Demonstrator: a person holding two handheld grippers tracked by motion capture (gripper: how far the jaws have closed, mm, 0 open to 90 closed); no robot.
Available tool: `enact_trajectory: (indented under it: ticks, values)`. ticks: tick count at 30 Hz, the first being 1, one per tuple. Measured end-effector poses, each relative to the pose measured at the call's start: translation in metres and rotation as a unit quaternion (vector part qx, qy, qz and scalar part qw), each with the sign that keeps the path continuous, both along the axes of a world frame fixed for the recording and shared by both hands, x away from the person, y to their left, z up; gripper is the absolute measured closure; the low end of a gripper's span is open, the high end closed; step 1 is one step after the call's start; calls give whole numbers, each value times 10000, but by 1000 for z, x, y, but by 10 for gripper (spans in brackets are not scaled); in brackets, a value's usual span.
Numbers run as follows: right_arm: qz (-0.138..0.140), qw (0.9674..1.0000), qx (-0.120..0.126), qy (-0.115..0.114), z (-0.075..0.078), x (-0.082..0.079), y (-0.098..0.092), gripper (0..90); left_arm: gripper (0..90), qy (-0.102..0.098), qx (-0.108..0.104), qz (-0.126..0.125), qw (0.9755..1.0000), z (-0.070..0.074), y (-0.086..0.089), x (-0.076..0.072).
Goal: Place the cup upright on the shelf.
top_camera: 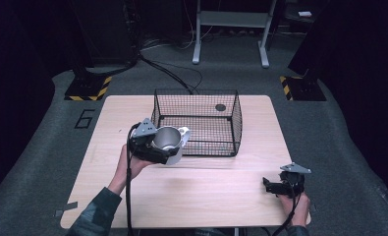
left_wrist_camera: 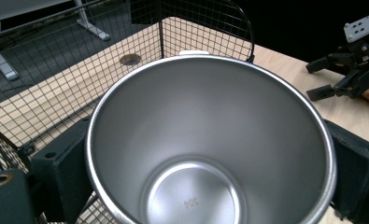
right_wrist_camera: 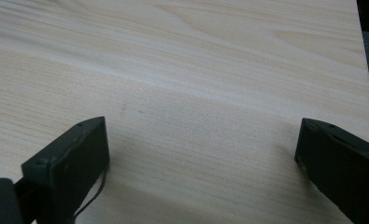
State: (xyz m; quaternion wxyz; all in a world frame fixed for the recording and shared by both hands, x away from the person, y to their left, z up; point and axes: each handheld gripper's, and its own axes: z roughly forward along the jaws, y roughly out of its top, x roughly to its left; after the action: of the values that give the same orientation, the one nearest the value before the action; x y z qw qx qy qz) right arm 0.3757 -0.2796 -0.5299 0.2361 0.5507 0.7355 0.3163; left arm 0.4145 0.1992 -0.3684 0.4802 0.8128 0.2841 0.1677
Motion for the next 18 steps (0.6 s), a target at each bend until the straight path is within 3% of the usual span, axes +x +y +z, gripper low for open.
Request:
enact_trajectory:
  ticks: [13, 18]
  values:
    - [-11, 10000, 10, 6, 0, 0, 0, 28, 66, -94, -70, 56, 9999, 17, -11, 22]
    - [-7, 10000, 8, 14, 0, 0, 0, 29, 66, -128, -7, 94, 9999, 23, -17, 32]
